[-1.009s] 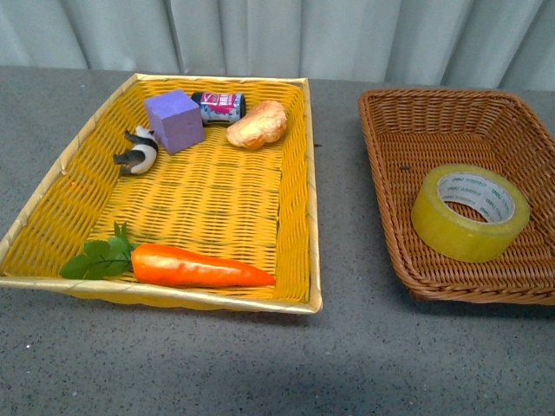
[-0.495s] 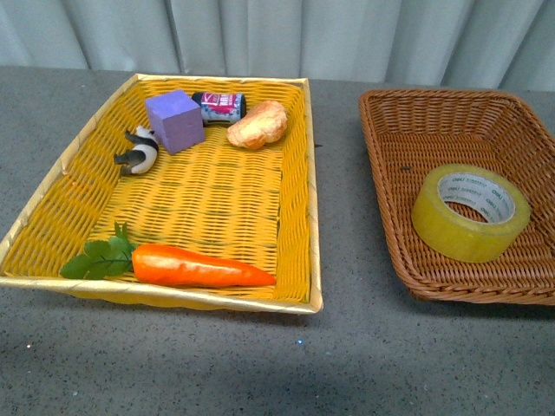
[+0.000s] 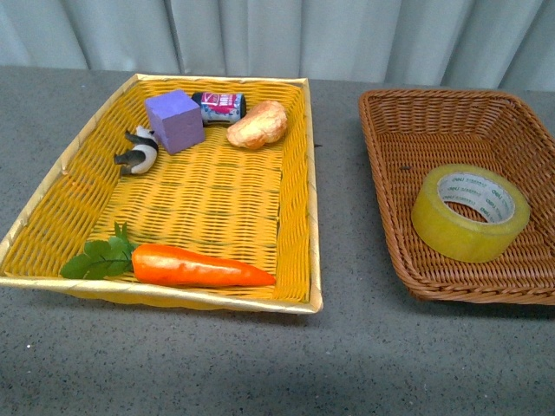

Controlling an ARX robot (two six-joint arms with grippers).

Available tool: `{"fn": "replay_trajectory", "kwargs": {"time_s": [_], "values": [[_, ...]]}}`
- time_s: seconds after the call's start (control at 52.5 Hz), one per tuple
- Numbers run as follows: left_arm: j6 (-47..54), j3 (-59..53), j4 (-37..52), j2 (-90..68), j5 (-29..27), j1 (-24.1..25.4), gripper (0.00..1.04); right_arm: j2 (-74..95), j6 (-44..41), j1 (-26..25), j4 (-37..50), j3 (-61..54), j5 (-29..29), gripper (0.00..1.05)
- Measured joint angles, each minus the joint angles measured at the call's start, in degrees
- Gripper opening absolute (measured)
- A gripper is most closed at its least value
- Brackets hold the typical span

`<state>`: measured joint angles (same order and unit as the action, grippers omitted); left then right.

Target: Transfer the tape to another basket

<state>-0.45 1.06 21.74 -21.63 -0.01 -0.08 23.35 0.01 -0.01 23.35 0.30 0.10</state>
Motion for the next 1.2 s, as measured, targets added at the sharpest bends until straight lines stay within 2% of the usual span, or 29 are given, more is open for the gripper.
{"fn": "replay_trajectory", "kwargs": {"time_s": [0.514,0.59,0.628,0.704,0.895,0.952,1.066,1.199], "values": [[0.00,0.02,-11.85,11.93,0.00,0.02,0.04,-12.66,0.00,0.00,-12.41,0.00,-0.13,0.01],[0.02,0.02,-19.10,17.33,0.07,0.02,0.04,-14.03,0.00,0.00,-13.79,0.00,-0.13,0.01],[0.02,0.02,-21.07,19.78,0.02,0.00,0.04,-17.00,0.00,0.00,-18.10,0.07,-0.13,0.01],[0.02,0.02,-21.49,21.20,0.02,0.00,0.04,-21.55,0.00,0.00,-22.88,0.04,-0.13,0.01],[-0.02,0.02,-21.66,21.35,0.02,0.00,0.05,-23.10,0.00,0.00,-23.28,0.04,-0.17,0.01],[0.02,0.02,-21.66,21.35,0.02,0.00,0.15,-23.15,-0.02,0.00,-23.26,0.04,-0.15,0.10],[0.02,0.02,-21.68,21.35,0.02,0.00,0.42,-23.15,-0.02,0.00,-23.28,0.04,-0.17,0.36],[0.02,0.02,-21.68,21.35,0.02,0.00,0.65,-23.15,-0.02,0.00,-23.26,0.04,-0.15,0.60]]}}
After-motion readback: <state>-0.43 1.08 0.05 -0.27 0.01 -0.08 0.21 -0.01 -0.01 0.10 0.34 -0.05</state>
